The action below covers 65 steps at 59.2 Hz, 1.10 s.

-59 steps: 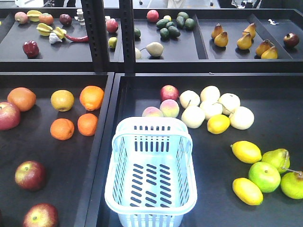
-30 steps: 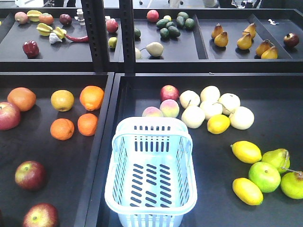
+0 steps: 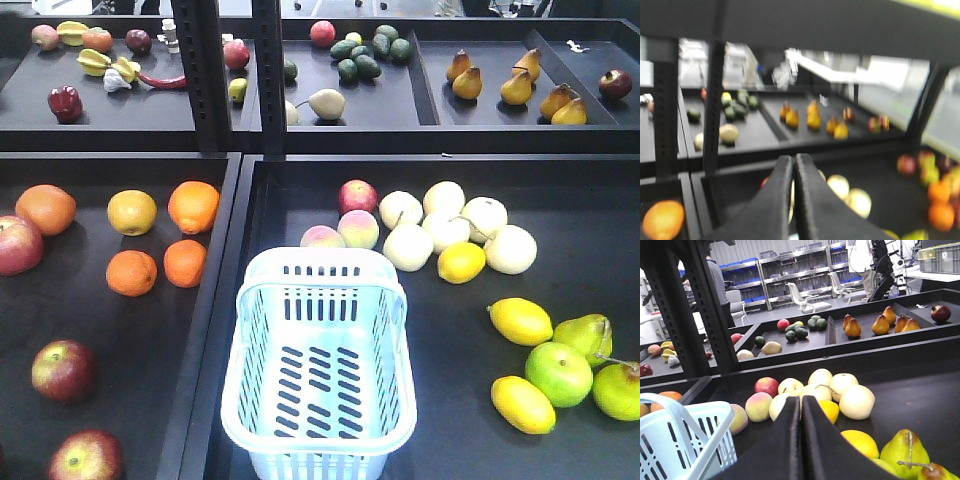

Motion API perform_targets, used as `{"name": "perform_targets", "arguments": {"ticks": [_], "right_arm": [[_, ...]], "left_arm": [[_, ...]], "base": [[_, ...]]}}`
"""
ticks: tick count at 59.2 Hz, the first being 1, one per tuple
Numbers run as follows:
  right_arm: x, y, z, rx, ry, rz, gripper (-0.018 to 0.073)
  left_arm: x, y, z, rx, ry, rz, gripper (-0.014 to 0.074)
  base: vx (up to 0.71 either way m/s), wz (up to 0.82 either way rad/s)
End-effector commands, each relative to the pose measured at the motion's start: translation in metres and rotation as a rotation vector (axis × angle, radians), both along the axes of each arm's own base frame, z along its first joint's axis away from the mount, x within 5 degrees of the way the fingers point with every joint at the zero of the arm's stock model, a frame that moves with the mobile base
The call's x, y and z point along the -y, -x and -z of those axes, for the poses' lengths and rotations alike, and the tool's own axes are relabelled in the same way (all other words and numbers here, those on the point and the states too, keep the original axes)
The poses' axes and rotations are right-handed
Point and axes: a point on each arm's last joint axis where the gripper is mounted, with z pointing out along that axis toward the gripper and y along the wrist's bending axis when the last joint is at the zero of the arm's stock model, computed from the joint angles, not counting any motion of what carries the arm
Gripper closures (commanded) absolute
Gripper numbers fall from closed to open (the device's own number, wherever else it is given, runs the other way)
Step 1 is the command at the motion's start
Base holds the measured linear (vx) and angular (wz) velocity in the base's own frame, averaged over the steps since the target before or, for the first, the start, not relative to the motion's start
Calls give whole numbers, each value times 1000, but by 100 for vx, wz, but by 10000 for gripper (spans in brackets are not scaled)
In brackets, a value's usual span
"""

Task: Pick three apples into basket with both arms

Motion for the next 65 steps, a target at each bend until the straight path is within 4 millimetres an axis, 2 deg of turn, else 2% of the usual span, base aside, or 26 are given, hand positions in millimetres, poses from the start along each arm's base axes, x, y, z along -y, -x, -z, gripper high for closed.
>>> {"name": "perform_targets", "arguments": {"ticks": [1, 8, 15, 21, 33, 39, 46, 54, 65], "right_arm": [[0, 1, -2, 69, 14, -2, 568], [0, 1, -2, 69, 14, -2, 568], [0, 1, -2, 69, 14, -2, 568], [0, 1, -2, 69, 14, -2, 568], [0, 1, -2, 69, 14, -2, 568], [0, 1, -2, 69, 14, -2, 568], [0, 1, -2, 69, 14, -2, 568], [0, 1, -2, 69, 14, -2, 568], [0, 1, -2, 69, 14, -2, 568]], "left_arm": [[14, -19, -16, 27, -51, 50, 601], [25, -39, -21, 33, -122, 88, 580], [36, -57, -20, -16, -114, 130, 511], [48, -70, -15, -92, -137, 203, 403], [74, -103, 3, -195, -250, 371, 119], [88, -117, 15, -256, -310, 465, 43], [104, -131, 32, -280, -414, 561, 37], [120, -148, 62, -282, -547, 645, 54], [131, -160, 94, -367, -592, 712, 62]], "base": [[0, 0], [0, 0], [0, 0], [0, 0], [0, 0], [0, 0], [0, 0], [0, 0], [0, 0]]}}
